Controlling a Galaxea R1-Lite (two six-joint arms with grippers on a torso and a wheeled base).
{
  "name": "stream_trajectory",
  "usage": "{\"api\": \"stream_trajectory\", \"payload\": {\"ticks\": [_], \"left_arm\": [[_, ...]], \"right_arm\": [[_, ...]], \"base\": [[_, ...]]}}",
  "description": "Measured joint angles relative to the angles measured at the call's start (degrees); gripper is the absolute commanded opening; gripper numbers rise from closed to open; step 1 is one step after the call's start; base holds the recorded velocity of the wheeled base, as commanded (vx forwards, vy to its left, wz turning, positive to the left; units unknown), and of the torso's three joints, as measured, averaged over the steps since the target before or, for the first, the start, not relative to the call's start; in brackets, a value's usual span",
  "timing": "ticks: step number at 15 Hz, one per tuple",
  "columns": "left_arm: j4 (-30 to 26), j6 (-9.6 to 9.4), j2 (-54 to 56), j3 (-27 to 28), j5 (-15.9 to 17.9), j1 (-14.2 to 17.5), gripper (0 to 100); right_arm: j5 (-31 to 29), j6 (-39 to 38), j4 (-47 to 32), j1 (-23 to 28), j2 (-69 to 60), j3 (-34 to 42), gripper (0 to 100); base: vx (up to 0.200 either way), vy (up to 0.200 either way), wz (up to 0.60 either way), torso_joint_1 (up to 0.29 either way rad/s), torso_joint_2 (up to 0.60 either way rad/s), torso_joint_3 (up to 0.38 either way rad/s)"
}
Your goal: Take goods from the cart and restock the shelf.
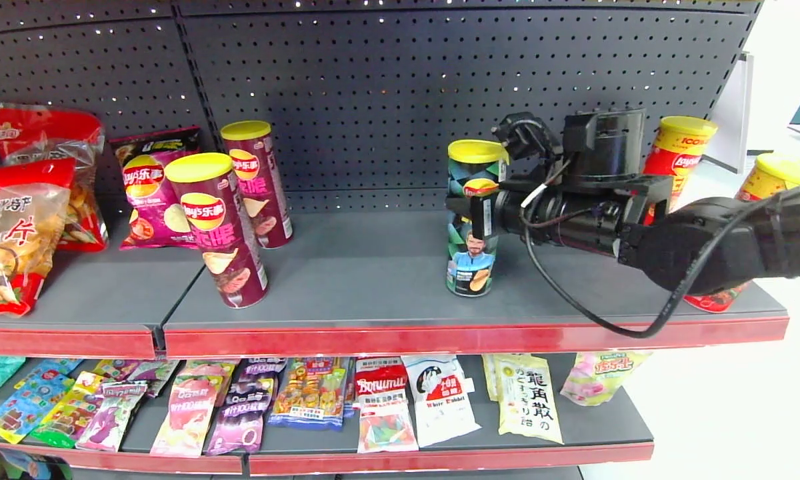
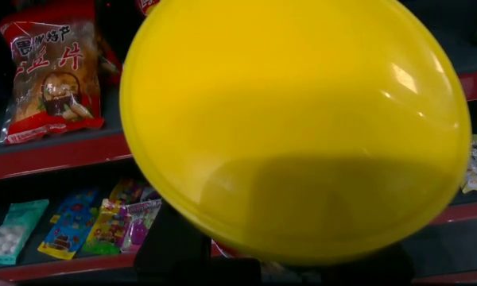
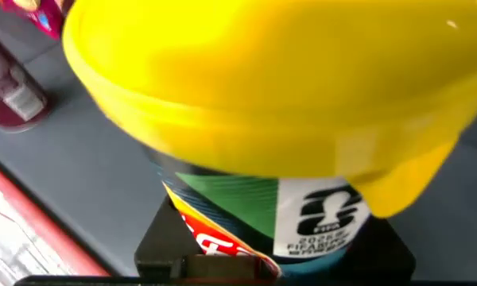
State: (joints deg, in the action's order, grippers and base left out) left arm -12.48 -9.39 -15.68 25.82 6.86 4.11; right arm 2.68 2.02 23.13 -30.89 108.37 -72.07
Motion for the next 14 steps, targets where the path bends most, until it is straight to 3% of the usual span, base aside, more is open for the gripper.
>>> {"api": "stream_trajectory", "payload": {"ticks": [5, 14], "left_arm": [[0.0, -0.02, 0.0, 0.0, 0.0, 0.0, 0], [0.0, -0.02, 0.5, 0.0, -0.1, 0.0, 0]], "right_arm": [[-2.6, -0.3, 6.5, -2.2, -3.9, 8.4, 0], [-6.5, -1.1, 7.0, -5.0, -4.5, 10.0, 0]], "base": [[0.000, 0.000, 0.00, 0.000, 0.00, 0.000], [0.000, 0.000, 0.00, 0.000, 0.00, 0.000]]}}
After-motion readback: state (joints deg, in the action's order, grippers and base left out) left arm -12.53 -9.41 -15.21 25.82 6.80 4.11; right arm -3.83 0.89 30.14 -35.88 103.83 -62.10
